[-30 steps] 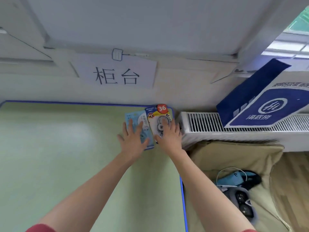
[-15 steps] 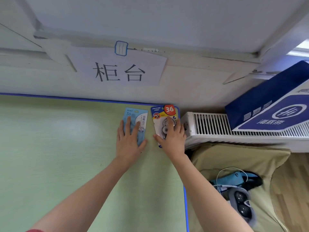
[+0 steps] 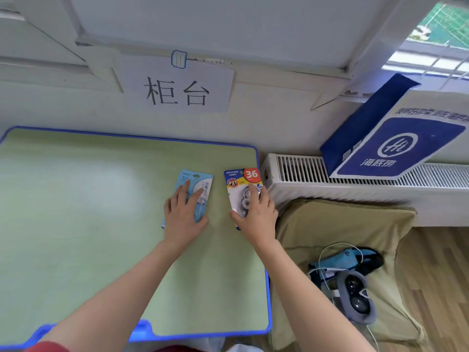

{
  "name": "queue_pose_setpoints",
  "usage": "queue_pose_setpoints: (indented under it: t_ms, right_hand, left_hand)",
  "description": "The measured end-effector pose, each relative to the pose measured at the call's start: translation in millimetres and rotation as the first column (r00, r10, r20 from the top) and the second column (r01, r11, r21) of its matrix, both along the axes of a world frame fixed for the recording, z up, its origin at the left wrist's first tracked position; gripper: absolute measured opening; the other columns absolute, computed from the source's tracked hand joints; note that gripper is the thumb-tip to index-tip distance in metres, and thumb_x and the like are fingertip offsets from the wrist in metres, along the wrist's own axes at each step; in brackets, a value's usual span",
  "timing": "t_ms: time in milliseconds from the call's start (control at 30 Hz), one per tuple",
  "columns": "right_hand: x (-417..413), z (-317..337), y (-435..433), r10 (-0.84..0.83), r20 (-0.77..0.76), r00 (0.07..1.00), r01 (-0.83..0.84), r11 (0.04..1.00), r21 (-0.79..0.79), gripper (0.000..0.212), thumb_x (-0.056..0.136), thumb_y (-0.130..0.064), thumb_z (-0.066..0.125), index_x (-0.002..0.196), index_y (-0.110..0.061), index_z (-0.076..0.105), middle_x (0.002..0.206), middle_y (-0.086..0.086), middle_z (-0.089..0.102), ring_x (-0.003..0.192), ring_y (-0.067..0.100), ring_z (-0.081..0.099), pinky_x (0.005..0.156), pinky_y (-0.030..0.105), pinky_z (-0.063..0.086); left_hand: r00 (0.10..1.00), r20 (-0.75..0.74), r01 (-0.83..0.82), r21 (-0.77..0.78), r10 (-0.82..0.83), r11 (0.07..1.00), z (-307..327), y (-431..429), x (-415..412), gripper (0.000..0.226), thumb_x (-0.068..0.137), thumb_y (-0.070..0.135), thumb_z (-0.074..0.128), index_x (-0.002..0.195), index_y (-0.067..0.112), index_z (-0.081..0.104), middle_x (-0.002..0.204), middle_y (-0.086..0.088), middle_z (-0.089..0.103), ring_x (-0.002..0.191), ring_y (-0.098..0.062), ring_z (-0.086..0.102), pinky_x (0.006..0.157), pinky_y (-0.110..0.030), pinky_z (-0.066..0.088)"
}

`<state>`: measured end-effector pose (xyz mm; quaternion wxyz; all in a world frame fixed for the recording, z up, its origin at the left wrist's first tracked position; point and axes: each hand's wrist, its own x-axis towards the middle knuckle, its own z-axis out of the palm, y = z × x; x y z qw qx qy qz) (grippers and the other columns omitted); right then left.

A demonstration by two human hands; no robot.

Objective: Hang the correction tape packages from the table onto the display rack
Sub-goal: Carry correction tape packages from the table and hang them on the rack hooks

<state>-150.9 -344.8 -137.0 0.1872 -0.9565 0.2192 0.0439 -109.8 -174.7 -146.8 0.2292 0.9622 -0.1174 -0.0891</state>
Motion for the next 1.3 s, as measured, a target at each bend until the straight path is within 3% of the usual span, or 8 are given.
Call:
queue_pose_setpoints:
  t_ms: [100,300,567,867,1033,1300]
  right_hand:
    - [-32.5,2.2,7.8,-0.005,0.022,1.000,0.005,1.000,0.023,0.081,0.082,-0.049,0.061,0.148,-0.022,0.022,0.155,0.009,0.018,0.138,0.028,0.023,0.103,0.041,0.028]
    - [-98.9,2.4,27.7,-0.028,0.054,0.998,0.025,0.998,0.058,0.080,0.082,-0.049,0.060,0.148,-0.023,0.023,0.154,0.008,0.019,0.135,0.028,0.025,0.102,0.040,0.027]
    - [-176.9,3.8,59.9,-0.151,0.088,0.985,0.147,0.988,0.048,0.081,0.081,-0.053,0.061,0.147,-0.024,0.024,0.153,0.008,0.021,0.133,0.027,0.028,0.100,0.040,0.030]
    - [-299.6,1.0,143.3,-0.350,0.095,0.932,0.349,0.937,0.032,0.085,0.080,-0.056,0.062,0.148,-0.023,0.023,0.151,0.009,0.024,0.133,0.029,0.027,0.101,0.040,0.031]
    - [-386.0,7.5,188.5,-0.505,0.079,0.859,0.504,0.863,0.038,0.084,0.080,-0.057,0.062,0.147,-0.023,0.024,0.149,0.008,0.025,0.132,0.028,0.029,0.101,0.041,0.033]
    - [-521.2,23.3,216.8,-0.746,0.049,0.664,0.747,0.665,0.003,0.085,0.079,-0.058,0.062,0.147,-0.025,0.022,0.149,0.005,0.023,0.130,0.026,0.030,0.100,0.038,0.032]
  left_hand:
    - [1.000,0.029,-0.005,0.005,0.005,1.000,2.7,7.4,-30.3,0.064,0.083,0.031,0.061,0.142,0.020,0.040,0.158,-0.003,0.012,0.143,-0.024,0.014,0.113,-0.036,0.008]
    - [0.995,0.101,0.022,0.001,-0.021,1.000,13.8,25.4,-90.6,0.066,0.079,0.021,0.068,0.140,0.016,0.044,0.156,-0.008,0.019,0.142,-0.029,0.020,0.112,-0.039,0.012]
    - [0.976,0.182,0.125,-0.003,-0.122,0.992,23.1,50.4,-141.6,0.066,0.074,0.019,0.072,0.136,0.015,0.049,0.153,-0.010,0.027,0.137,-0.031,0.028,0.110,-0.042,0.017]
    - [0.939,0.150,0.315,-0.016,-0.309,0.949,18.7,122.7,-236.2,0.068,0.080,0.023,0.067,0.142,0.021,0.040,0.156,-0.006,0.018,0.142,-0.026,0.017,0.112,-0.039,0.012]
    - [0.888,0.145,0.445,-0.040,-0.436,0.894,25.3,148.6,-292.7,0.069,0.080,0.024,0.067,0.143,0.022,0.039,0.156,-0.005,0.016,0.142,-0.025,0.015,0.114,-0.039,0.008]
    - [0.726,0.201,0.684,-0.108,-0.658,0.722,39.3,125.9,-403.8,0.066,0.077,0.021,0.070,0.138,0.018,0.045,0.153,-0.008,0.025,0.138,-0.030,0.025,0.112,-0.041,0.013]
